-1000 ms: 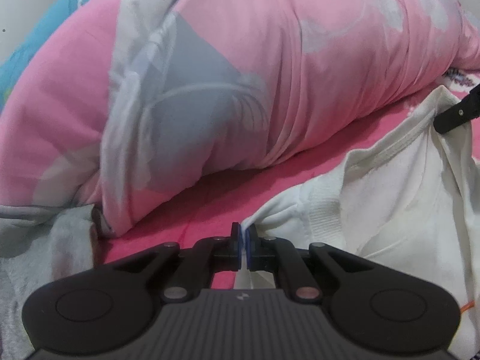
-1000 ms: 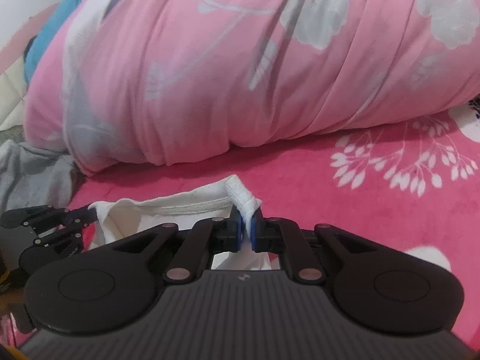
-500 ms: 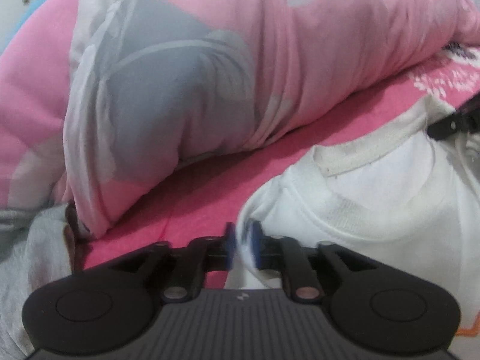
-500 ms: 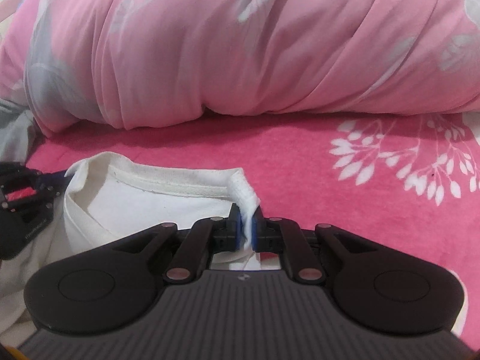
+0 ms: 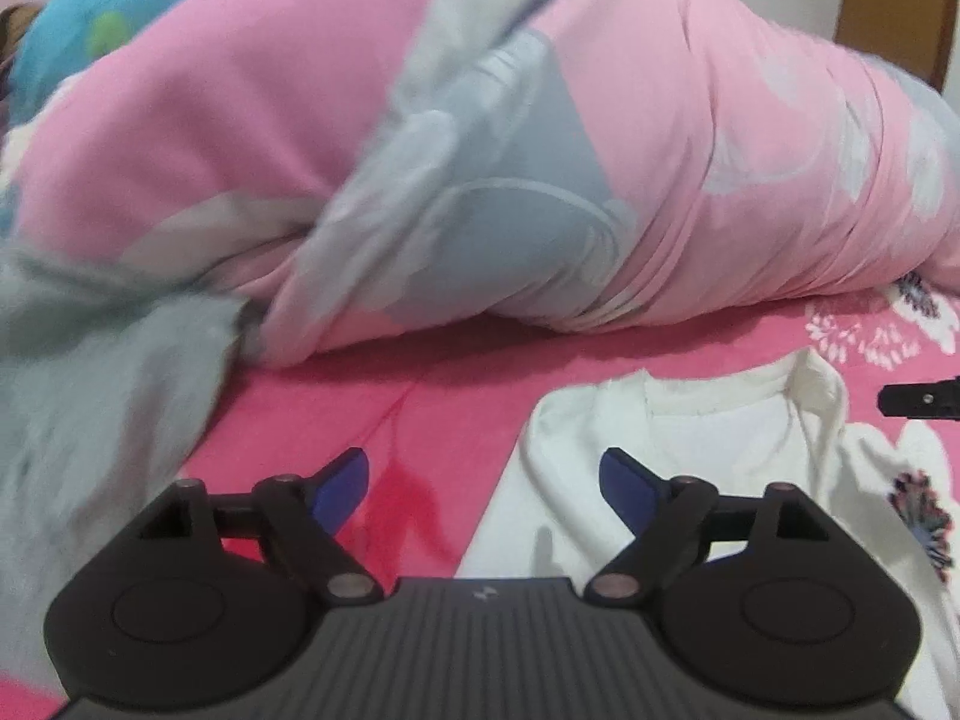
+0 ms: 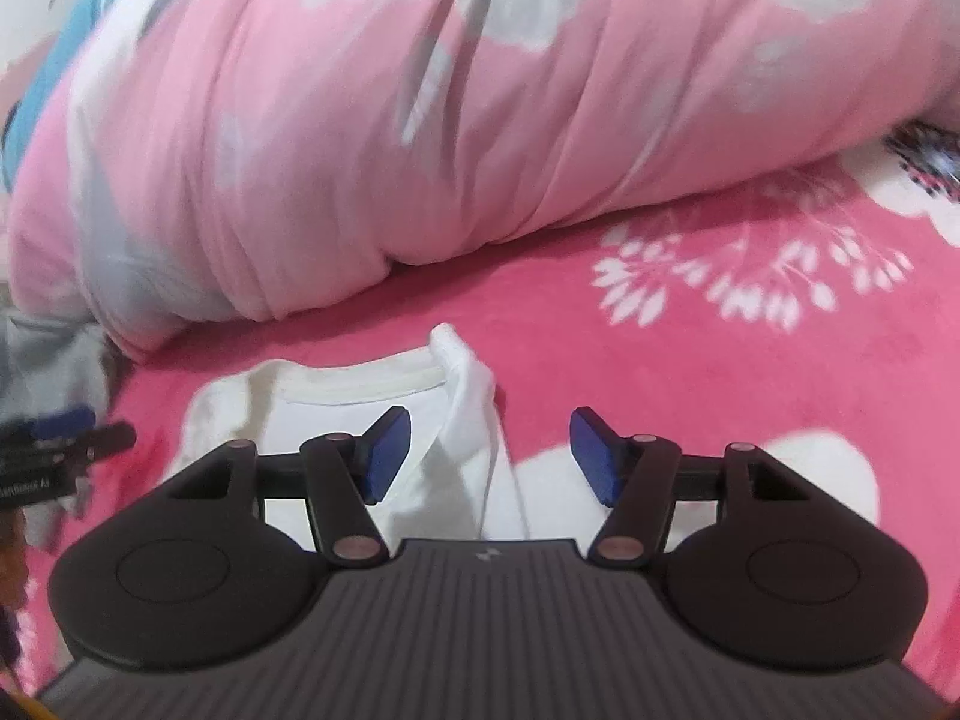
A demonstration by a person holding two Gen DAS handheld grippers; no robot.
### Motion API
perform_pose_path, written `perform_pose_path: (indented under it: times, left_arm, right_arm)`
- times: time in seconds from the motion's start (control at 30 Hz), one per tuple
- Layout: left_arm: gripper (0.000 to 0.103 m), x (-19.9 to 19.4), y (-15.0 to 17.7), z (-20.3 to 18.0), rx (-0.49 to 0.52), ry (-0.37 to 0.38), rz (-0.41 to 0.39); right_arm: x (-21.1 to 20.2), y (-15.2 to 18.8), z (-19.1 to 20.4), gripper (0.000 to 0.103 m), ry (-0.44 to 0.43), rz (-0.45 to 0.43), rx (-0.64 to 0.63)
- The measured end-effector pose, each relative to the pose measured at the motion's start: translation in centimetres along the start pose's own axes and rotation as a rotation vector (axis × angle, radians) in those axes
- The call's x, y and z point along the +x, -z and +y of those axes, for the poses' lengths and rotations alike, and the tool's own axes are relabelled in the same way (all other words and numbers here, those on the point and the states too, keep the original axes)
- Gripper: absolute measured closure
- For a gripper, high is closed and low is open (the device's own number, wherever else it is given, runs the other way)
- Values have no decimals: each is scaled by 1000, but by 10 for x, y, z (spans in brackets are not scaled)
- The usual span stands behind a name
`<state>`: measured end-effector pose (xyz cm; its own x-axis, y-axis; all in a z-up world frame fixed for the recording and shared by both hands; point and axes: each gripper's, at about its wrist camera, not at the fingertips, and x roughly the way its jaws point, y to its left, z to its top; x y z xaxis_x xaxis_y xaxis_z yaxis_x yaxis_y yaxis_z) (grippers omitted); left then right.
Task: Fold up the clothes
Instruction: 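Lay the T-shirt flat on the sheet and open both grippers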
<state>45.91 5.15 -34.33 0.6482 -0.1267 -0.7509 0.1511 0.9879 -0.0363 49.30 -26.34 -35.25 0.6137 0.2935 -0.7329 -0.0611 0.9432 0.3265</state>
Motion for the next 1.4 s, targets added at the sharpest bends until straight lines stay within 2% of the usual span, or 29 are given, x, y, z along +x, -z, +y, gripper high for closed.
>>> perform_pose_path:
  times: [0.2,0.47,0.5,0.57,0.6,0.63,0.67,0.73,0.8,0.87,0.9,0.93,0.97,1.07,1.23,1.4]
  left_arm:
    - [17,-63,43,17,-75,53,60]
    - [18,-135,108,20,-219,193,207]
    - [19,-138,116,17,-244,223,230]
    - [27,-140,131,8,-280,280,280]
    - [28,-140,135,4,-283,300,292]
    - [29,-140,139,-2,-284,324,297]
    - [29,-140,143,-7,-285,342,301]
    - [32,-135,148,-16,-282,346,310]
    - [37,-129,154,-23,-268,341,319]
    - [49,-124,156,-27,-252,322,317]
    - [52,-121,157,-28,-246,308,314]
    - [60,-118,158,-28,-244,296,312]
    - [79,-115,158,-27,-247,289,311]
    - [93,-117,156,-27,-225,294,289]
    - [100,-140,150,-23,-183,306,212]
    - [100,-163,136,-13,-188,336,147]
  right_arm:
    - [-60,28,35,36,-90,-5,-76]
    - [-120,99,101,33,-192,94,-205]
    - [-124,108,106,33,-195,99,-212]
    - [-130,125,116,35,-198,105,-224]
    - [-133,133,122,39,-200,107,-230]
    - [-136,142,127,48,-202,110,-236]
    - [-136,147,130,53,-193,112,-254]
    - [-130,157,136,71,-156,124,-288]
    - [-125,165,139,77,-134,122,-307]
    - [-116,169,138,82,-107,102,-331]
    - [-110,170,136,84,-88,101,-328]
    - [-104,171,131,87,-72,105,-311]
    - [-99,172,128,88,-61,111,-292]
    - [-93,173,121,91,-46,107,-256]
    - [-90,175,121,92,-29,105,-246]
    - [-89,173,124,94,-13,112,-251]
